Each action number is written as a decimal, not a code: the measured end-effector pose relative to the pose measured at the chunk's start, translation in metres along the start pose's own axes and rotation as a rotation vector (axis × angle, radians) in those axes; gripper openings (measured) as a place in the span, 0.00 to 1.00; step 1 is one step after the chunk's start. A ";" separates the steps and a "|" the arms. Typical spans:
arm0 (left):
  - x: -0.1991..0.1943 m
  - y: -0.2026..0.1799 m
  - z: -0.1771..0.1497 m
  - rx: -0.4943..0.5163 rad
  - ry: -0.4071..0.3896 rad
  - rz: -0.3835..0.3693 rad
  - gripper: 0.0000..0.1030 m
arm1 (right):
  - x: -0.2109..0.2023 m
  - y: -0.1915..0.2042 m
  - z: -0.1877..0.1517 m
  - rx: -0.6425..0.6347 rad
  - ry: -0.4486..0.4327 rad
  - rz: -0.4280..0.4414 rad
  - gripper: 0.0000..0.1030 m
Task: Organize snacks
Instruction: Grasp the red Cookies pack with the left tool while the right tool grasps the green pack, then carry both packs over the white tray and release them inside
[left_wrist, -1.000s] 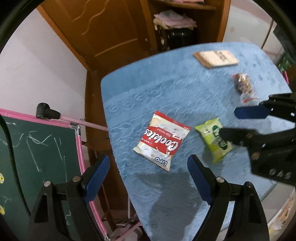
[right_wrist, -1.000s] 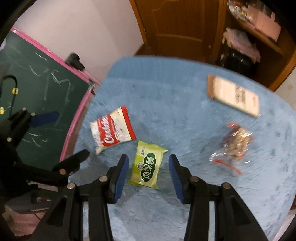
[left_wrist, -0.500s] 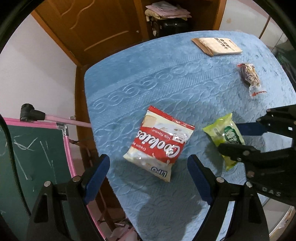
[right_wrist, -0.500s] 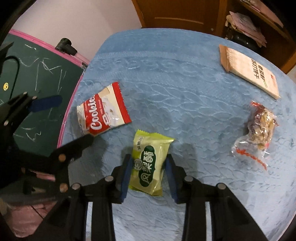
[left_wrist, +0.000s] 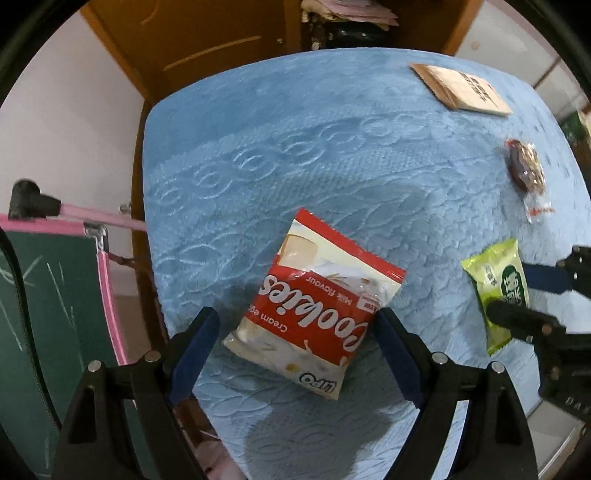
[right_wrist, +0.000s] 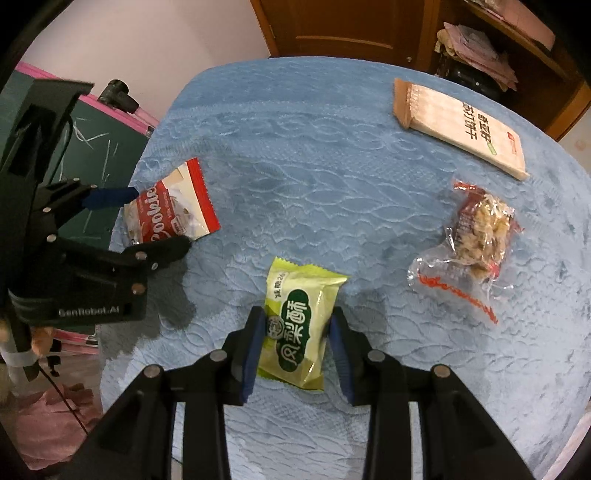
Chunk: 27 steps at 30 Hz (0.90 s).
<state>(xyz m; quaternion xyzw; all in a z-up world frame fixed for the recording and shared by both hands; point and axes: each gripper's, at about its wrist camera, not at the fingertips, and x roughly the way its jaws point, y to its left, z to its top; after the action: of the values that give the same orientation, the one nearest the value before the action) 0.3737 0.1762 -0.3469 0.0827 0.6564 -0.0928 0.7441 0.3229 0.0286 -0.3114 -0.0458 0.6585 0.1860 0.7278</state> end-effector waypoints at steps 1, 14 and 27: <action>0.000 0.001 -0.001 -0.006 -0.003 -0.004 0.78 | 0.001 0.001 0.000 -0.001 -0.001 -0.006 0.35; -0.034 -0.021 -0.025 -0.038 -0.086 0.043 0.47 | -0.018 0.016 -0.013 -0.017 -0.015 -0.046 0.21; -0.190 -0.062 -0.111 -0.137 -0.282 0.024 0.47 | -0.118 0.015 -0.064 -0.039 -0.167 0.033 0.20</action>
<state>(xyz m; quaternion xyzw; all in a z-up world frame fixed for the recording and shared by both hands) 0.2285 0.1488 -0.1726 0.0255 0.5490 -0.0496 0.8339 0.2503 -0.0022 -0.2020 -0.0335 0.5926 0.2138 0.7759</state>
